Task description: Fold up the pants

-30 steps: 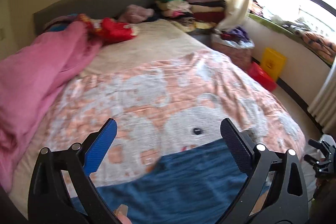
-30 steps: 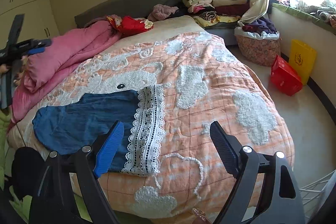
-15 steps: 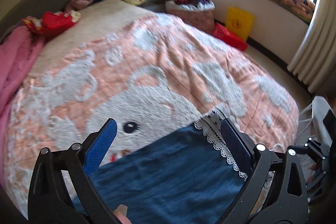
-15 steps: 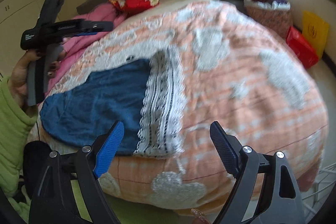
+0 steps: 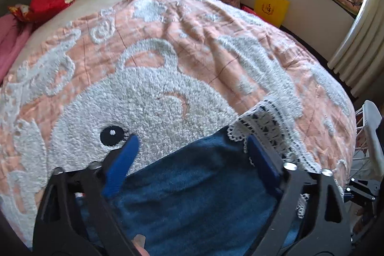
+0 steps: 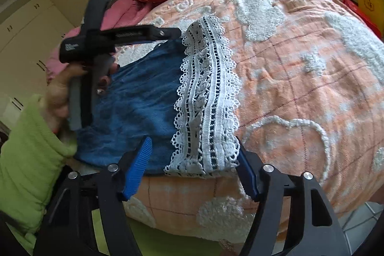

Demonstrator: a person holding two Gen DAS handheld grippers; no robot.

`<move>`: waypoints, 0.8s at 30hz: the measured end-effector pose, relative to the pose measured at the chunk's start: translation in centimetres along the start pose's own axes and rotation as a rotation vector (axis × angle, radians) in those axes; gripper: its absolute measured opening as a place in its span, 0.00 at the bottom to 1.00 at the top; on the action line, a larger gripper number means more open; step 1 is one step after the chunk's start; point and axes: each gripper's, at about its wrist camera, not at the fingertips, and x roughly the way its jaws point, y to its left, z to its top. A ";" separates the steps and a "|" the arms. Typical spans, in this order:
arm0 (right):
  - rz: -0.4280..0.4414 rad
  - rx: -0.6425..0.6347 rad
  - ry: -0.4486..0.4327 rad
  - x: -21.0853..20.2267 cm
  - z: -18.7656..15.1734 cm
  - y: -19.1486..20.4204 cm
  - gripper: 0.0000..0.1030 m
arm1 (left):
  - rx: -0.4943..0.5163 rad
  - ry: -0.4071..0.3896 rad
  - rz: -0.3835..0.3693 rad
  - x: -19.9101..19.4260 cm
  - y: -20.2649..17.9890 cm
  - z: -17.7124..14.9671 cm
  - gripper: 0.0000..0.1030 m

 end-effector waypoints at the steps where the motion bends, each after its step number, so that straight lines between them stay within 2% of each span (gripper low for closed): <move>1: 0.006 0.002 0.002 0.1 0.1 -0.1 0.64 | 0.000 0.008 -0.009 0.3 0.0 -0.1 0.68; 3: 0.023 0.008 -0.002 0.3 0.3 -0.2 0.64 | -0.001 0.015 -0.035 0.8 -0.1 -0.3 0.56; 7: 0.046 0.025 -0.012 0.7 0.8 -0.5 0.64 | -0.008 0.014 -0.060 1.4 -0.2 -0.6 0.54; 10: 0.050 0.014 -0.016 0.9 1.0 -0.4 0.54 | -0.011 0.006 -0.084 1.5 -0.1 -0.7 0.53; 15: 0.068 0.011 -0.018 1.2 1.4 -0.5 0.50 | -0.001 0.007 -0.134 1.6 -0.2 -0.7 0.39; 24: 0.077 -0.001 -0.016 2.5 2.2 -0.5 0.51 | -0.007 0.009 -0.158 2.2 -0.1 -1.1 0.38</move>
